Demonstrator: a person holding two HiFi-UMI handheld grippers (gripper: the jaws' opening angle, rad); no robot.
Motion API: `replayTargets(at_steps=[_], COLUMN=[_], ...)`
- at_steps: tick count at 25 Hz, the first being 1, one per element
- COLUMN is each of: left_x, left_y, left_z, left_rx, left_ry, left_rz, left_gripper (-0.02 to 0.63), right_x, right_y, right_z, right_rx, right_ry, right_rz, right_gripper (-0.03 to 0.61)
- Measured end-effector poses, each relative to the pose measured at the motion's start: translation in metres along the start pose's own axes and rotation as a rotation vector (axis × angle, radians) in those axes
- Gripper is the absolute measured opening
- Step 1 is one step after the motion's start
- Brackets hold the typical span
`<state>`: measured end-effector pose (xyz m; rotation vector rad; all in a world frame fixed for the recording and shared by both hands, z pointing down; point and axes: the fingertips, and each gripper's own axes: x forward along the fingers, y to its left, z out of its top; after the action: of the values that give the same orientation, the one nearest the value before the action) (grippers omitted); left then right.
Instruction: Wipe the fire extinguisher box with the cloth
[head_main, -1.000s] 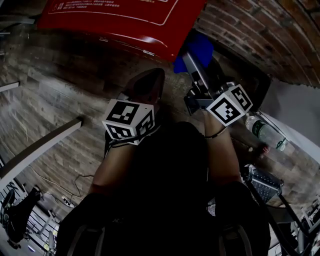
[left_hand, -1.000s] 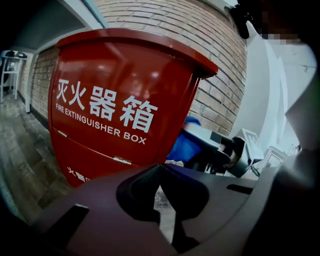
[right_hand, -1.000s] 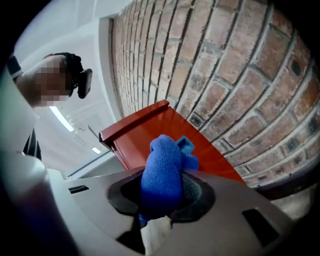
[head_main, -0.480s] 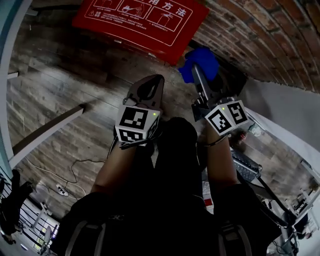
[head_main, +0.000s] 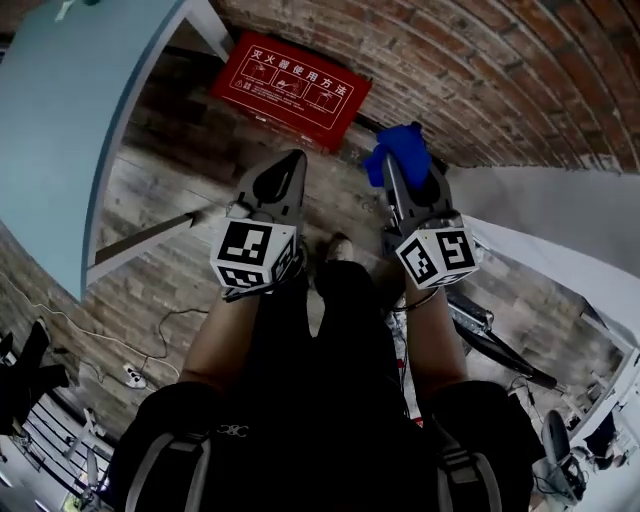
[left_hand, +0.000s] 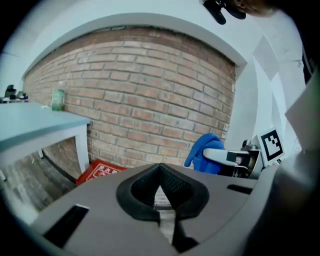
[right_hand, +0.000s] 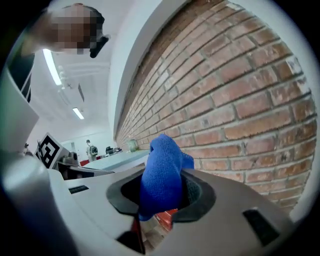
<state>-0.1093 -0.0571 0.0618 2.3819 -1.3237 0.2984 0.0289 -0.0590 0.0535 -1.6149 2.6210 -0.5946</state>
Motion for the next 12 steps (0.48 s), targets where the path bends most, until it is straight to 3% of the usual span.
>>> replayTargets(at_steps=[6,12], left_x=[-0.052,-0.106], left_y=[-0.029,-0.058], left_z=[0.116,0.162], left_rx=[0.063,0.118], left_ry=[-0.062,-0.074], left_rz=[-0.023,-0.050], left_gripper=[0.008,0.008], right_x=[-0.037,-0.072], right_y=[0.045,0.091], right_z=[0.113,0.174], right_rx=[-0.072,-0.107], right_ry=[-0.074,-0.112], right_rz=[-0.069,-0.078], right_gripper=[0.126,0.126])
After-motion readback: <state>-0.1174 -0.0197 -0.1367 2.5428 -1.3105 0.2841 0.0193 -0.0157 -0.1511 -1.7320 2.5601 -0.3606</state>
